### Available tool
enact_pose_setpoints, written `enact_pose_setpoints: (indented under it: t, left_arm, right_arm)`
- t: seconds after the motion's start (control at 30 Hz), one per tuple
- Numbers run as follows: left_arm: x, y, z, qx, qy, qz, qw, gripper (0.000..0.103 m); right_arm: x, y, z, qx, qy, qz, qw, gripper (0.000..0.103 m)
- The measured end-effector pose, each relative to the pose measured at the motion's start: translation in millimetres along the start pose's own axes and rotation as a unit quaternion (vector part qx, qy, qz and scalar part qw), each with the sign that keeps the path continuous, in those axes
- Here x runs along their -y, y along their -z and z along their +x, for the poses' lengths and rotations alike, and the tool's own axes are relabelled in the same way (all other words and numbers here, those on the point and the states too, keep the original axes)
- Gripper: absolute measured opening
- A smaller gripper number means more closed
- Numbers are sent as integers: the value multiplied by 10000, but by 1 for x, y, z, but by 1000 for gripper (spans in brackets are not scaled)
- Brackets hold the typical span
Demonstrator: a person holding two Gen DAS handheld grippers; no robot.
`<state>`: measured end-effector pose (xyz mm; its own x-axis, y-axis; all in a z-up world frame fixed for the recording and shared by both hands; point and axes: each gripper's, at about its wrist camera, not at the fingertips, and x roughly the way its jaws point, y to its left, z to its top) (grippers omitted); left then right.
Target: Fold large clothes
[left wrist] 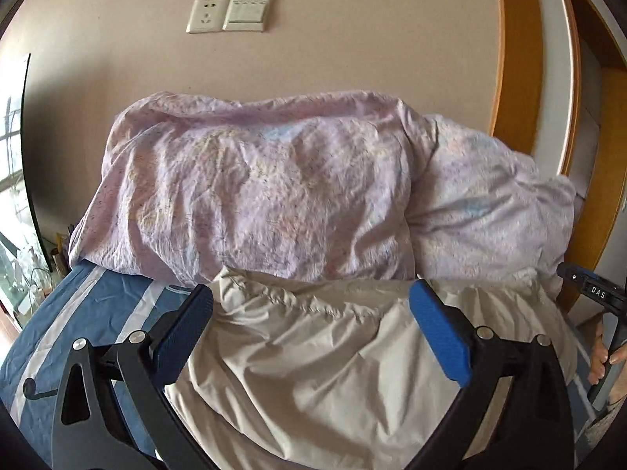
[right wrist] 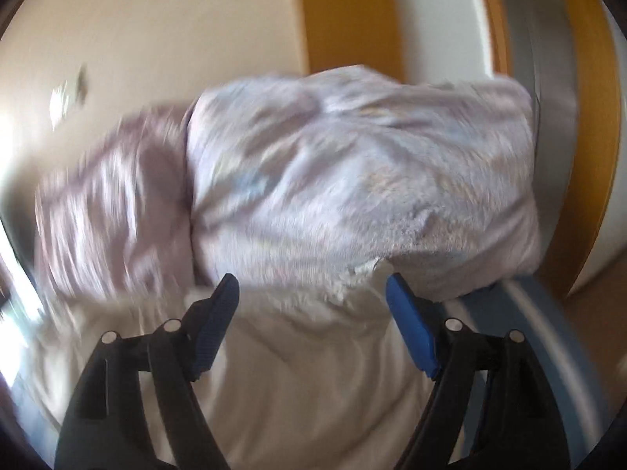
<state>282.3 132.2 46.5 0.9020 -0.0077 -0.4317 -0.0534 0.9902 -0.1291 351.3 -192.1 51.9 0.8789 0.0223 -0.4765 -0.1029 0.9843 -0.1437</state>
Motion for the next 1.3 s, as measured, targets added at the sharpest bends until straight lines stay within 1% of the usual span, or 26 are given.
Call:
enact_pose_setpoints:
  t: [0.03,0.1,0.17,0.27,0.37,0.43,0.53,0.67,0.8,0.93,1.17,1.23,1.3]
  left_arm:
    - [7,5,5,-64,-94,143,9998,101]
    - [12,13,15,-204,-223,219,9993,101]
    - [10,20,25,-358,-272,142,9989,101]
    - [6,31,44,-592,-535,64,9968,101]
    - [-1,43,66,-879,-845,-2,9925,101]
    - [-7,49,76,-991,-943,-78,9906,101]
    - [-9,52,85,-1020,-1074,-110,9889,102]
    - [-10,55,99,-1181,-1196,-119,9857,102]
    - [-8,60,109,-1201,-1277,-63,9845,102]
    - [-9,62,120,-1269,-1281,-128,9835,102]
    - [-18,64,132,-1309,-1154,-366,9840,102]
    - [-16,64,131,-1327,-1193,-312,9835,102]
    - [-14,63,123,-1401,-1230,-218,9822,102]
  right_arm:
    - [-6,7,7,-156,42,-145,9998,77]
    - [-9,18,20,-369,162,-236,9989,75]
    - [-8,26,32,-542,279,-245,9978,75]
    - [-6,36,51,-821,394,-232,9956,75]
    - [-4,46,69,-1172,429,-120,9921,75]
    - [0,52,79,-1356,416,-14,9899,76]
    - [1,58,87,-1439,440,60,9886,78]
    - [1,63,98,-1535,478,74,9870,80]
    - [3,68,107,-1603,457,118,9859,82]
    - [7,70,118,-1636,382,196,9856,85]
    - [20,74,131,-1680,375,391,9843,86]
    - [22,73,129,-1752,442,401,9827,86]
    - [27,70,114,-1791,429,571,9812,84]
